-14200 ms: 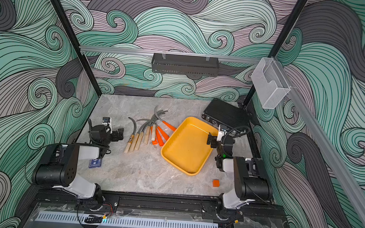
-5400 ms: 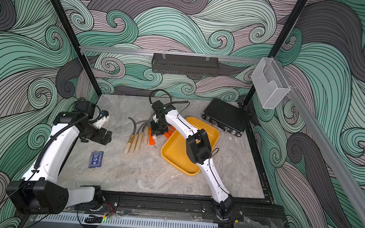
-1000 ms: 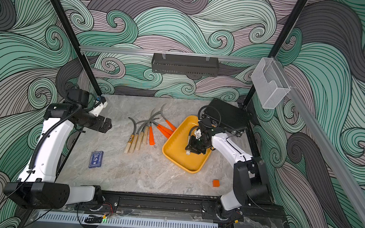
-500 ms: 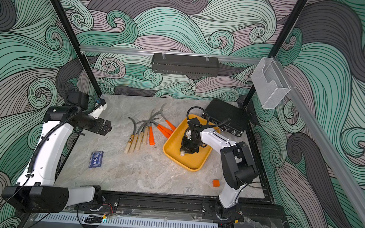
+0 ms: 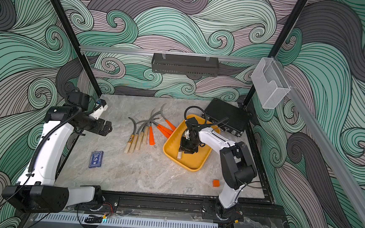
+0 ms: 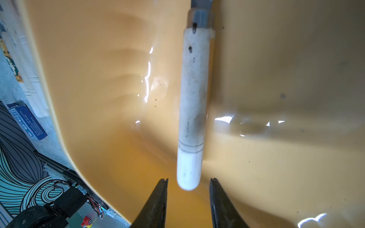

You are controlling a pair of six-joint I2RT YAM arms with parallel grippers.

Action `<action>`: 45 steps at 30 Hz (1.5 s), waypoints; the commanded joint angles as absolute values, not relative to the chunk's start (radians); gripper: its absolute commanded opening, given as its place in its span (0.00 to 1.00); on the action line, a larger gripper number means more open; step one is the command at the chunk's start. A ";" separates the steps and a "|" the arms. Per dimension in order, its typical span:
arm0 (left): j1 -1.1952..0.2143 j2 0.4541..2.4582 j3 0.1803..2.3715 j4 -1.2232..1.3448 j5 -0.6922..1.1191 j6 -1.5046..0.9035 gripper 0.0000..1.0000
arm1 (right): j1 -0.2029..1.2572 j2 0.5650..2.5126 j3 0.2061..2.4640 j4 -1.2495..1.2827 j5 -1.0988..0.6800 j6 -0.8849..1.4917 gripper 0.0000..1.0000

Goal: Put small sickles into storage boxes
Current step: Place the sickle in the storage box, then adjust the storage box at the center of the board.

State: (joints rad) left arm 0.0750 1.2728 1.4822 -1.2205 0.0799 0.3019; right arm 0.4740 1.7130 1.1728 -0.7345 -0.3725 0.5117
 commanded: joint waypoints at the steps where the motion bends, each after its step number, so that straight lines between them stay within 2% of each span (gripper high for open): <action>1: 0.071 1.279 1.545 -1.250 0.103 0.284 0.99 | 0.484 1.598 1.212 -0.802 -0.349 0.519 0.40; 6: 0.071 1.290 1.579 -1.259 0.101 0.285 0.99 | 0.558 1.400 1.190 -0.835 -0.385 0.624 0.44; 7: 0.070 1.292 1.586 -1.259 0.099 0.284 0.98 | 0.586 1.354 1.177 -0.822 -0.379 0.652 0.50; 9: 0.071 1.296 1.594 -1.263 0.094 0.283 0.99 | 0.625 1.275 1.161 -0.811 -0.355 0.694 0.86; 10: 0.071 1.299 1.596 -1.266 0.093 0.286 0.99 | 0.635 1.237 1.145 -0.788 -0.358 0.721 0.99; 13: 0.070 1.304 1.612 -1.271 0.078 0.297 0.99 | 0.644 1.172 1.141 -0.769 -0.360 0.720 0.99; 17: 0.071 1.312 1.629 -1.275 0.057 0.318 0.99 | 0.650 1.160 1.190 -0.741 -0.456 0.733 0.99; 19: 0.071 1.315 1.628 -1.271 0.048 0.330 0.99 | 0.657 1.179 1.199 -0.769 -0.456 0.747 0.99; 23: 0.071 1.329 1.617 -1.257 0.043 0.335 0.99 | 0.674 1.269 1.209 -0.764 -0.577 0.749 0.99; 29: 0.071 1.335 1.584 -1.225 0.043 0.316 0.99 | 0.644 1.205 1.199 -0.778 -0.526 0.762 0.99; 35: 0.071 1.331 1.574 -1.210 0.053 0.301 0.99 | 0.669 1.270 1.265 -0.817 -0.533 0.712 0.99; 37: 0.071 1.325 1.572 -1.210 0.051 0.297 0.99 | 0.680 1.291 1.334 -0.889 -0.487 0.627 0.92; 39: 0.071 1.316 1.568 -1.207 0.040 0.284 0.99 | 0.684 1.318 1.367 -0.925 -0.469 0.541 0.78; 45: 0.071 1.309 1.572 -1.228 0.026 0.246 0.99 | 0.667 1.358 1.389 -0.920 -0.423 0.512 0.70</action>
